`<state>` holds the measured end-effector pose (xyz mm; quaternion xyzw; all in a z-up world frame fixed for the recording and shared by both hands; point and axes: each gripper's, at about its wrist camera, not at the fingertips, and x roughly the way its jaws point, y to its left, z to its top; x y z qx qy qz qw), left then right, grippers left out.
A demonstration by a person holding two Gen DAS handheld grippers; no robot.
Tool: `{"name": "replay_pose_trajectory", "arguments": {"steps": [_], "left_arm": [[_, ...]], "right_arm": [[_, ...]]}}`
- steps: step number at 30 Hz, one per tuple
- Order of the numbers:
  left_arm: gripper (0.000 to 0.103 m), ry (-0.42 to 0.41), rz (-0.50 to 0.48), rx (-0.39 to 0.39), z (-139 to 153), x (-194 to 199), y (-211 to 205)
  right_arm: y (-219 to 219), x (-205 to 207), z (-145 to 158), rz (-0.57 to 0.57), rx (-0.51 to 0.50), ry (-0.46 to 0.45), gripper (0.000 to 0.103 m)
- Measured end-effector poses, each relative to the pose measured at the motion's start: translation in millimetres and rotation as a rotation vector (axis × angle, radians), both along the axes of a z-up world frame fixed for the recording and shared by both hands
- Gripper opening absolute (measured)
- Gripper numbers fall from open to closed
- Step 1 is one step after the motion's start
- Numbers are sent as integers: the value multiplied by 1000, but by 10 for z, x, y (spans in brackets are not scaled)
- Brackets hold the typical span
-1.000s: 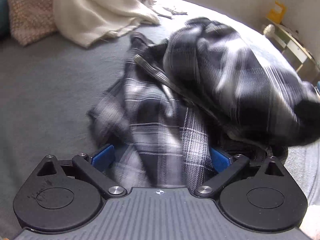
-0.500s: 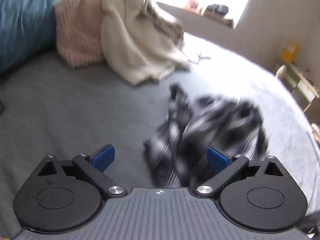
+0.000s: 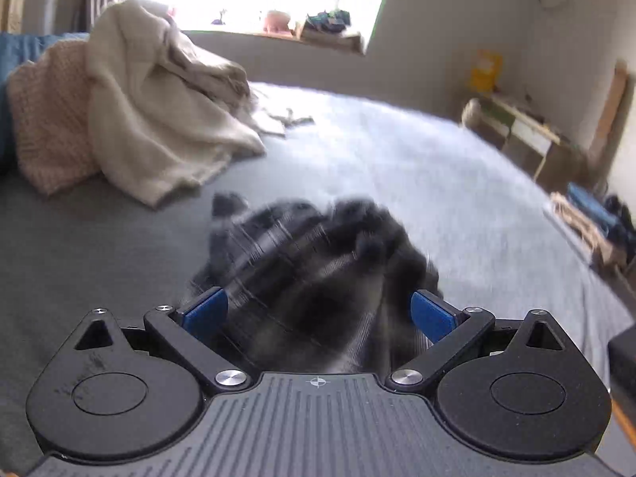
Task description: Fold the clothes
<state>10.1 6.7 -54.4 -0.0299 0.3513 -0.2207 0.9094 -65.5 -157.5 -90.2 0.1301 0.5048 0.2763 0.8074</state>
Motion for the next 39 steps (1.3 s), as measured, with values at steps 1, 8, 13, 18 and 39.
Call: {"name": "replay_pose_trajectory", "arguments": {"steps": [1, 8, 13, 18, 39], "left_arm": [[100, 15, 0, 12, -43, 1, -13], [99, 125, 45, 62, -282, 72, 46], [98, 153, 56, 76, -346, 79, 50], [98, 165, 58, 93, -374, 56, 31], [92, 215, 103, 68, -466, 68, 120]], "right_arm": [[-9, -1, -2, -2, 2, 1, 7], [-139, -8, -25, -36, 51, 29, 8], [-207, -12, -22, -44, 66, 39, 8], [-205, -63, -39, -50, 76, 46, 8], [-137, -99, -49, -56, 112, 49, 30]]}}
